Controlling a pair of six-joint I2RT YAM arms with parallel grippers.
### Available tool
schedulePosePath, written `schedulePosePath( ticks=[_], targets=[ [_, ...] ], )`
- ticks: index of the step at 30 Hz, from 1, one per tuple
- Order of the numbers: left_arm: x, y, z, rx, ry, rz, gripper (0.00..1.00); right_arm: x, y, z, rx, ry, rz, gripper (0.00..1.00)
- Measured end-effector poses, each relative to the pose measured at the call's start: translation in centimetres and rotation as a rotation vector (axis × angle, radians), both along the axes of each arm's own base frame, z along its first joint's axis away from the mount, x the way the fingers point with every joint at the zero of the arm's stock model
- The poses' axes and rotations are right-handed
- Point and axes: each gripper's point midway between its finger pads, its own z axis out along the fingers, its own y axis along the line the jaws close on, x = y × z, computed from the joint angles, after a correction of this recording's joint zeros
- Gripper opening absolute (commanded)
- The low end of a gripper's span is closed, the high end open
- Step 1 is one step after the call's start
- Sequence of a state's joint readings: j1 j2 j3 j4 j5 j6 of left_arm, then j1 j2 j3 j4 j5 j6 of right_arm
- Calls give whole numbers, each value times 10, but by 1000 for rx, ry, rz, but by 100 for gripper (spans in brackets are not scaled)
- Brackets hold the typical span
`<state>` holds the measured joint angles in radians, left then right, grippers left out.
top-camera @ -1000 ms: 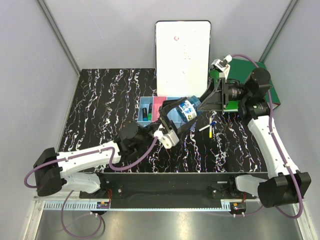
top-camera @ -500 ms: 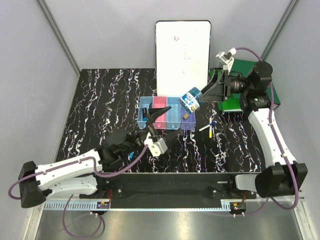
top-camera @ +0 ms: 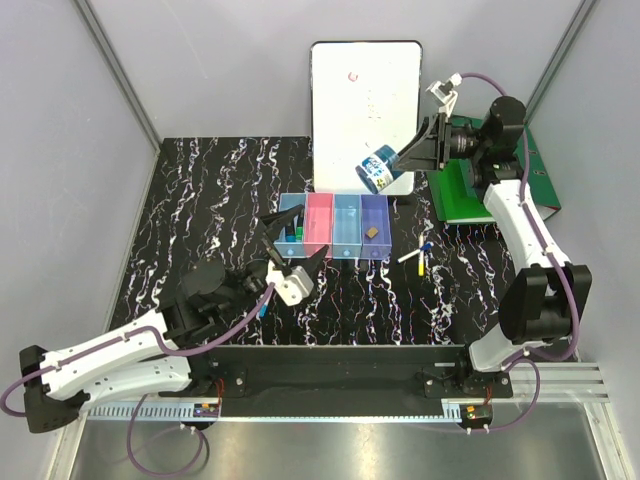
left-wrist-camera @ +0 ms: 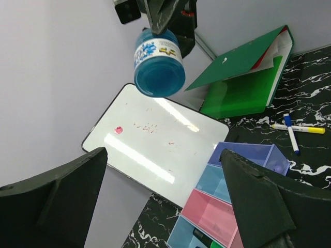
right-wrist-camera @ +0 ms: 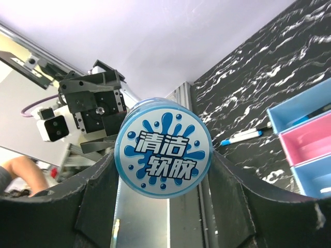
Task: Sort the stationery into containers
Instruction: Place the stationery in the storage box.
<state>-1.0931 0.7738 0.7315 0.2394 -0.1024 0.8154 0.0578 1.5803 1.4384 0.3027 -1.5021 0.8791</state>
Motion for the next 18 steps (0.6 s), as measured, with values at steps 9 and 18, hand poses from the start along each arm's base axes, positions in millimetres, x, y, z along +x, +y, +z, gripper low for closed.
schedulePosePath(
  ticks=[9, 18],
  targets=[
    [6, -7, 2, 13, 9, 14, 99, 37, -3, 56, -52, -308, -270, 0],
    [12, -2, 3, 20, 13, 56, 99, 98, -54, -20, -495, -354, -652, 2]
  ],
)
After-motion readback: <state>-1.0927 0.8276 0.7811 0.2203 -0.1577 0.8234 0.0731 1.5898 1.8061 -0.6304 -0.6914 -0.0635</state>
